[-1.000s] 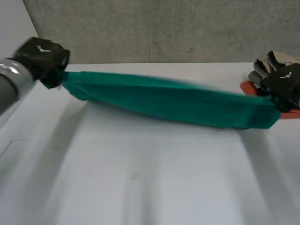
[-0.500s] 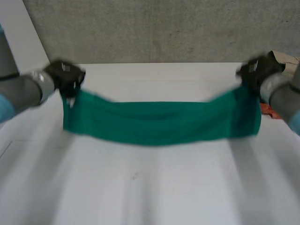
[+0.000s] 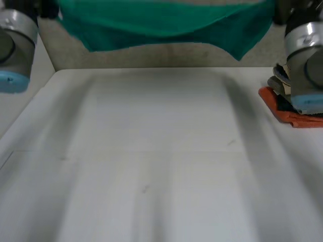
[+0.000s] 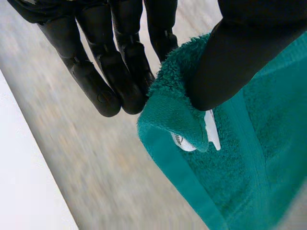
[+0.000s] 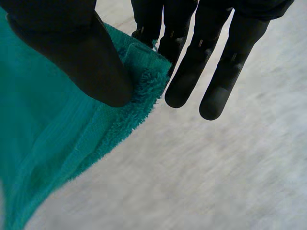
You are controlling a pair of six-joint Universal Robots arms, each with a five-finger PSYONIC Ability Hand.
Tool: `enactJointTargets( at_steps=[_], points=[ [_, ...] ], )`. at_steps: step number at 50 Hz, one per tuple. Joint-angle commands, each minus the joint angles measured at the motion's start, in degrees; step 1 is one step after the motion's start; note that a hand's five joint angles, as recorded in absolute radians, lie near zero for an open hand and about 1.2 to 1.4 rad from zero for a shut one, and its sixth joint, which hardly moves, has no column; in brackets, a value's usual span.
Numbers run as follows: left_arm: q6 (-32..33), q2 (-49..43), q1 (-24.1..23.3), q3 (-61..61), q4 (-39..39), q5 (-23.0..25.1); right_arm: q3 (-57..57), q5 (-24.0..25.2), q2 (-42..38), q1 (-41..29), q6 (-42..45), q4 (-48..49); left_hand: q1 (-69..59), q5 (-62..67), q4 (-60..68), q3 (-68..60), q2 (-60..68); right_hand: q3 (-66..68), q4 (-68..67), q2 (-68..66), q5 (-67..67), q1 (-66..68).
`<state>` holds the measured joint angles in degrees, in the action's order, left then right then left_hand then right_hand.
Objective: Fold the laundry.
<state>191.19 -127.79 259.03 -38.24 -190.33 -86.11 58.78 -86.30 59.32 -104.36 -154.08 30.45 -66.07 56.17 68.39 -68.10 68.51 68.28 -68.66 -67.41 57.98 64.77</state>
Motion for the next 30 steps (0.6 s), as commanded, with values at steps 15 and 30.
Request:
enactJointTargets(
  at_steps=[15,30],
  points=[
    [24.04,7.19,3.32,-43.83,8.91,8.50,20.58,3.34,-4.58,4.60,18.36,-32.19,-13.93,13.83,11.61,-11.90,11.49,11.72,-11.34,-12.59,12.02,15.23],
    [45.14,25.75,13.87,-63.81,39.86,14.83,37.73,9.05,13.98,17.09,48.43,-52.25,-13.93,13.83,11.61,-11.90,11.49,11.72,-11.34,-12.59,12.02,15.23]
  ],
)
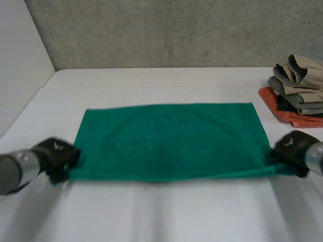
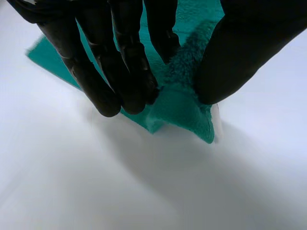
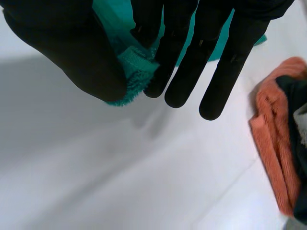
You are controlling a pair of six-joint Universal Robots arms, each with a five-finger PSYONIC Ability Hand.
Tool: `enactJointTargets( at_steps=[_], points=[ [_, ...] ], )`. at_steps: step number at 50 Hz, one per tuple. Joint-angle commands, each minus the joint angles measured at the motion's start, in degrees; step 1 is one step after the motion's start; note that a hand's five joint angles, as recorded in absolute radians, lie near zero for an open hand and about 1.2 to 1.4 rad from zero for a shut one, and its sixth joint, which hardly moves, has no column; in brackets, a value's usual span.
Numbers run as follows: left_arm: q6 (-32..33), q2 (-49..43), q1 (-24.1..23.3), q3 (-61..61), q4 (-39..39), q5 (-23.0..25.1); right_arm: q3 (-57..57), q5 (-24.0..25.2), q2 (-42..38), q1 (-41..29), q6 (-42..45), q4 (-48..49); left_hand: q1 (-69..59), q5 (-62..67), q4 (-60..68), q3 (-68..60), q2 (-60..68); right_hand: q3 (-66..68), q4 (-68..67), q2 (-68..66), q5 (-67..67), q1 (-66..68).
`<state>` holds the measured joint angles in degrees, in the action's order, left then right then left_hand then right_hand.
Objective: Fold the laundry.
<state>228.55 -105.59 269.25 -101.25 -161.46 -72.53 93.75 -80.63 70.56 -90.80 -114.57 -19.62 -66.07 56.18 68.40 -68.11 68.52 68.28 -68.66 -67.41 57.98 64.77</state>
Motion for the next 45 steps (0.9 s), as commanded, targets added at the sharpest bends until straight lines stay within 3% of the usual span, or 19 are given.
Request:
enactJointTargets(
  at_steps=[1,9,14,21,29,30,31,32,33,38,45],
  points=[
    [7.79,3.47,3.39,0.26,11.08,1.51,2.06,3.37,2.13,3.35,8.41,-1.74,-13.93,13.82,11.60,-11.89,11.48,11.72,-11.34,-12.59,12.02,15.23],
    [-6.52,-4.34,-4.34,17.12,7.48,0.90,-9.10,2.85,-6.48,-3.50,-8.72,9.58,-13.93,13.82,11.60,-11.89,11.48,11.72,-11.34,-12.59,12.02,15.23],
    [-13.21,-13.47,-8.12,31.95,5.63,-4.53,-17.08,-0.22,-13.24,-6.40,-16.28,20.29,-13.93,13.82,11.60,-11.89,11.48,11.72,-11.34,-12.59,12.02,15.23],
    [-17.43,-25.60,-10.06,48.40,8.61,-12.97,-27.63,-4.88,-22.46,-9.04,-18.32,28.48,-13.93,13.82,11.60,-11.89,11.48,11.72,-11.34,-12.59,12.02,15.23],
    [-19.72,-34.58,-11.72,61.15,12.13,-15.01,-40.55,-7.17,-33.01,-11.24,-18.23,29.90,-13.93,13.82,11.60,-11.89,11.48,11.72,-11.34,-12.59,12.02,15.23],
    [-20.07,-35.11,-12.08,62.22,12.05,-15.01,-41.88,-7.35,-34.08,-11.59,-18.23,29.99,1.87,-1.98,-4.20,3.91,-4.32,-7.78,8.17,6.91,-7.49,-4.28],
    [-20.60,-35.64,-12.43,63.10,11.96,-15.01,-43.11,-7.70,-35.22,-12.03,-18.40,29.99,25.51,-25.62,-27.84,27.55,-27.96,-40.62,41.00,39.75,-40.32,-37.11],
    [-21.30,-35.99,-12.87,63.80,11.70,-15.01,-44.43,-8.22,-36.27,-12.47,-18.32,29.73,52.73,-52.83,-55.05,54.76,-55.17,-58.28,58.66,57.41,-57.98,-54.77],
    [-23.04,-36.43,-13.48,65.20,11.00,-14.75,-46.35,-9.80,-37.76,-13.26,-18.49,29.46,56.07,-56.18,-58.40,58.11,-58.52,-54.21,54.59,53.34,-53.91,-50.70],
    [-30.43,-33.90,-13.66,66.36,8.45,-15.27,-47.26,-13.06,-36.29,-13.88,-22.17,25.78,56.07,-56.18,-58.40,58.11,-58.52,-58.28,58.66,57.41,-57.98,-54.77],
    [-38.79,-25.37,-12.26,57.76,5.20,-16.33,-36.72,-7.45,-24.61,-11.33,-32.11,18.75,56.07,-56.18,-58.40,58.11,-58.52,-58.28,58.66,57.41,-57.98,-54.77]
  ],
)
